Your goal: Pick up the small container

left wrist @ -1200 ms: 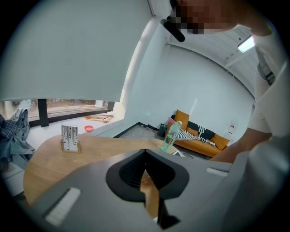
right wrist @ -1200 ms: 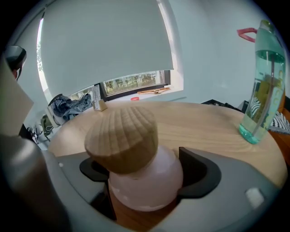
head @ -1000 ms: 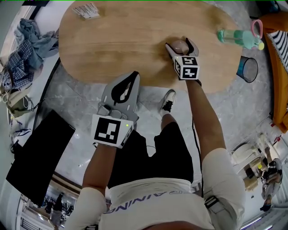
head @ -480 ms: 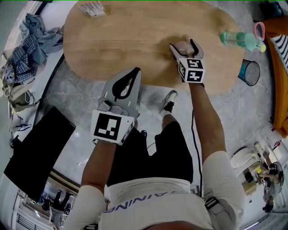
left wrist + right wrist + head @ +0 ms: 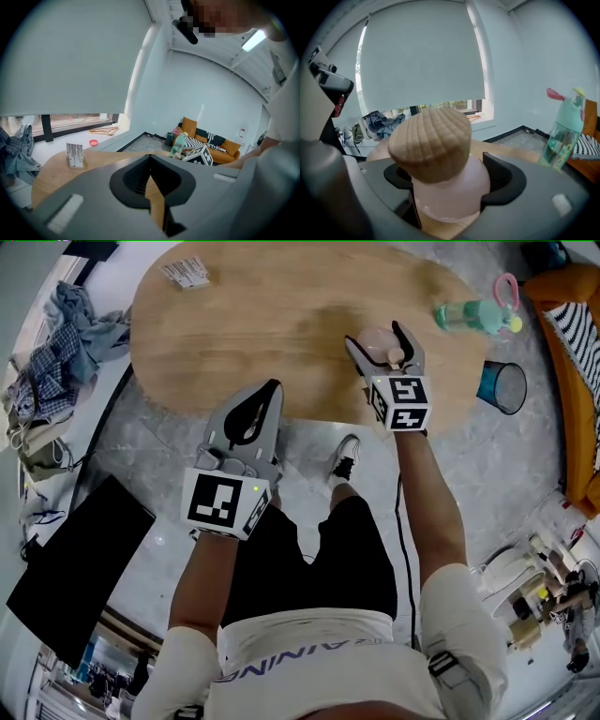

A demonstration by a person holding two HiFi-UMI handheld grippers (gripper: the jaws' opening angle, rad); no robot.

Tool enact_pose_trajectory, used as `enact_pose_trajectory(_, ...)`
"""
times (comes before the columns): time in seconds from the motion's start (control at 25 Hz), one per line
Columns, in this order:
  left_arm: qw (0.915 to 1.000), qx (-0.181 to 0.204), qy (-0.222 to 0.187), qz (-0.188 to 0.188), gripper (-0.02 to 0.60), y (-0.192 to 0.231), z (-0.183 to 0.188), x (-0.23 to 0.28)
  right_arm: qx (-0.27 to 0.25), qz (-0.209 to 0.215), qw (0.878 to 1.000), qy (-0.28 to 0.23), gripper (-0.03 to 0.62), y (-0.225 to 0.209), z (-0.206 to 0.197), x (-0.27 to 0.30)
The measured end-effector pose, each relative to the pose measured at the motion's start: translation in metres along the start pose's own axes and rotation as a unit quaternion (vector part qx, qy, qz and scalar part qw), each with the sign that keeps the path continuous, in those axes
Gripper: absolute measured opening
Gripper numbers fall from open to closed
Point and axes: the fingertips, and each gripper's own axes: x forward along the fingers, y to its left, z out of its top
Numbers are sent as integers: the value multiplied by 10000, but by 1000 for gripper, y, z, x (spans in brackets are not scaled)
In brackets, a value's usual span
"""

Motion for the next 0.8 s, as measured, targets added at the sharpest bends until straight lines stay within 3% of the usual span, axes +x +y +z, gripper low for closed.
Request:
enact_pose_trajectory(0.4,9992,150,-374,-81,0,-37,65,-25,110,220,9968,-761,420,22,103,-111)
enact_pose_trajectory(0.8,9966,92,-783,-220,0,-80,149,-79,340,212,9933,-1081,422,35,184,-244)
